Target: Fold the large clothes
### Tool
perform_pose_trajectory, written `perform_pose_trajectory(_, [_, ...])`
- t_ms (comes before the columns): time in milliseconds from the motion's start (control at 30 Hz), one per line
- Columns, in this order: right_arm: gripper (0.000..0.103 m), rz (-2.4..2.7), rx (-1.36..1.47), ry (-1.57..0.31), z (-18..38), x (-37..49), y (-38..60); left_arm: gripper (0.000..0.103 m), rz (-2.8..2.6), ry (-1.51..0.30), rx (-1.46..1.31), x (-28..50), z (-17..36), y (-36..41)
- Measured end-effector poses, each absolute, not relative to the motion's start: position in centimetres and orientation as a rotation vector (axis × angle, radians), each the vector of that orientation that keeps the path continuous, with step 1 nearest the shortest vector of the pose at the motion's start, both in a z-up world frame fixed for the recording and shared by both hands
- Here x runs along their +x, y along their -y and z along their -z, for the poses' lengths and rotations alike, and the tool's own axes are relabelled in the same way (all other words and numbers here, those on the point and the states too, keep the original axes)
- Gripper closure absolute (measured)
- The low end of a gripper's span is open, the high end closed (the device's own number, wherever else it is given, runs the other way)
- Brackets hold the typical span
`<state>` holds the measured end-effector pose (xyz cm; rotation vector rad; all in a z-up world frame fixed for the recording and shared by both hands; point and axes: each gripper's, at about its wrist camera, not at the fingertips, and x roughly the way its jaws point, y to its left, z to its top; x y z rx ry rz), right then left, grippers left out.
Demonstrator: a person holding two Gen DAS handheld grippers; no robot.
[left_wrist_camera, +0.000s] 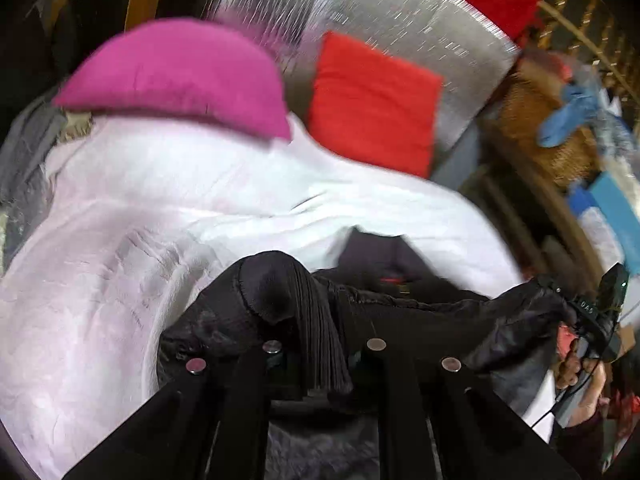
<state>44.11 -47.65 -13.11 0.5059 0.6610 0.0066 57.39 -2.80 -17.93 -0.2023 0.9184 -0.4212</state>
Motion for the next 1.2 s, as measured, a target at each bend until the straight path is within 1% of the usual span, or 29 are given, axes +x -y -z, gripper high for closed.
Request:
perform_pose_trajectory(100, [0.082,0.020,0.507,-0.726,16.8,47.6,48.1,0.092,0.401,-0.951,-0.218,59.5,20.8,3.2])
perform_pose_trajectory(200, [0.082,0.023,0.558,-0.764,19.4,49.4,49.2,0.091,0.398,-0.947,-0.216,60.9,22.0,3.6])
perform_pose_trajectory(233, [0.081,0.021,0.584,-0.781,20.1,50.1,49.6,0.088,0.394,-0.943,-0.215,61.3,22.4,3.7])
perform_pose_trajectory(267, [0.081,0.019,0.609,-0.798,20.7,50.3,49.9,0.088,0.391,-0.943,-0.221,61.3,22.5,3.7])
perform_pose_trajectory(367, [0.076,-0.015,0.681,-0.789,21.3,50.1,50.7,0.087,0.397,-0.953,-0.281,61.6,23.3,3.4])
perform_pose_trajectory(400, [0.071,-0.029,0.691,-0.781,21.3,49.8,50.9,0.084,0.400,-0.957,-0.298,61.6,23.4,3.2])
perform_pose_trajectory(467, [0.055,-0.062,0.705,-0.762,20.7,48.9,50.8,0.072,0.434,-0.963,-0.352,61.0,22.9,2.6])
perform_pose_trajectory(500, [0.042,-0.082,0.713,-0.749,20.3,48.4,50.8,0.050,0.443,-0.955,-0.379,60.5,22.5,2.3])
perform_pose_trajectory(533, [0.037,-0.107,0.723,-0.723,19.8,47.6,50.7,0.029,0.445,-0.926,-0.408,59.7,21.8,1.8])
perform_pose_trajectory(567, [0.035,-0.114,0.724,-0.701,19.2,46.9,50.7,0.020,0.430,-0.893,-0.423,59.0,21.0,1.4])
perform_pose_trajectory(600, [0.027,-0.108,0.718,-0.658,18.2,45.7,50.7,0.012,0.389,-0.838,-0.425,57.8,20.0,1.0])
perform_pose_trajectory(633, [0.020,-0.093,0.712,-0.614,17.2,44.6,50.8,0.012,0.367,-0.796,-0.422,56.8,19.2,0.7])
perform_pose_trajectory(700, [0.019,-0.077,0.722,-0.541,15.6,42.3,51.1,0.012,0.359,-0.775,-0.423,54.7,18.1,0.3])
perform_pose_trajectory(767, [0.019,-0.088,0.724,-0.516,14.6,40.1,51.0,0.012,0.368,-0.767,-0.449,52.2,17.6,0.1])
perform_pose_trajectory(933, [0.019,-0.046,0.651,-0.526,13.2,35.0,48.8,0.012,0.282,-0.784,-0.426,45.5,18.1,0.3])
perform_pose_trajectory(1100, [0.019,-0.086,0.727,-0.567,13.9,29.7,47.1,0.012,0.234,-0.784,-0.423,39.9,20.2,-0.2])
perform_pose_trajectory(1200, [0.019,-0.109,0.777,-0.577,14.9,26.4,46.4,0.012,0.198,-0.852,-0.437,38.8,21.6,-0.8])
